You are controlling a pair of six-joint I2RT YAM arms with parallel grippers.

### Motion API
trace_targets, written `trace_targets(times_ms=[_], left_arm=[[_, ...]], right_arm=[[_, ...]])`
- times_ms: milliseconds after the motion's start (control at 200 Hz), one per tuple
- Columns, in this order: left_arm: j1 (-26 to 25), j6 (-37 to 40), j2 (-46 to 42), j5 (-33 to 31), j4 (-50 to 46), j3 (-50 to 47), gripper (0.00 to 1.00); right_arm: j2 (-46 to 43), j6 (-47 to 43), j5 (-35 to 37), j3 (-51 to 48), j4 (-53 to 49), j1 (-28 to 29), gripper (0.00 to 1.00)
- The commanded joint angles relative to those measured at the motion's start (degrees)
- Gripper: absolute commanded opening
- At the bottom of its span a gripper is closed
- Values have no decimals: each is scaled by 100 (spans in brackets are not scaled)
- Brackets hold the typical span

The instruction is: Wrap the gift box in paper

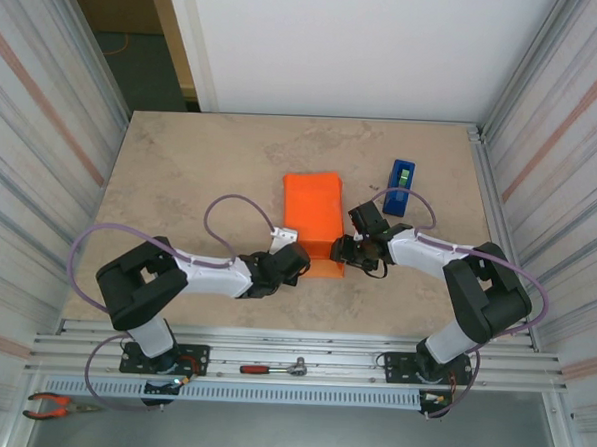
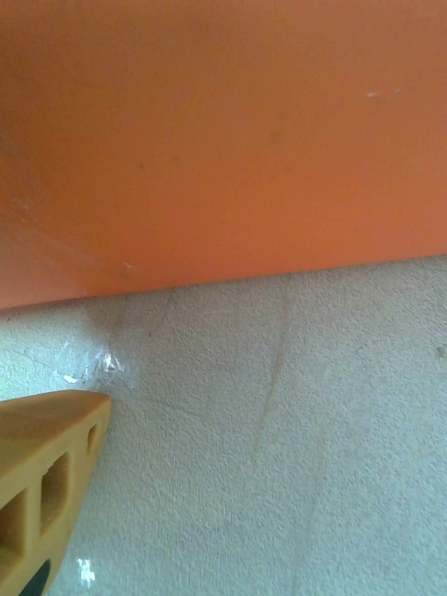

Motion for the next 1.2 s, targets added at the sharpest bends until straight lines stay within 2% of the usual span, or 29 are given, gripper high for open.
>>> trace_targets(times_ms=[0,165,441,501,581,636,686,762,787,812,972,1052,1192], left_arm=[[-83,-377,263,-348,-460,149,33],[-244,-610,569,-810,-1260,444,28],[-480,-565,369,-983,-1222,467,27],[-484,-520,354,-951,-1162,474,20],[-476,-515,357,-906,-1123,464,4],[-485,-539,356,-861,-1073,442,0],[-484,-597,340,-860,-1068,423,1],[-485,-662,313,-833,-1029,380,11],[-483,-667,312,-802,-991,361,9],[-480,-652,305,-773,-960,351,0],[-484,-604,243,-685,-860,343,0],[-485,-563,108,-626,-788,286,16],[-452,-301,-304,-319,-631,149,32]], right_arm=[[36,-74,47,-31,5,81,54],[-20,-70,65,-32,-20,89,54],[-36,-92,74,-8,-77,91,54],[-33,-92,80,-6,-80,91,54],[-1,-105,82,-6,-75,89,54],[9,-101,82,-6,-74,90,54],[3,-101,87,-18,-87,90,54],[5,-110,91,-11,-82,90,54],[2,-119,91,-13,-94,88,54],[-2,-119,91,-3,-102,90,55],[-8,-144,91,17,-122,84,54],[-27,-187,93,45,-177,76,54],[-162,-231,75,47,-270,59,54]])
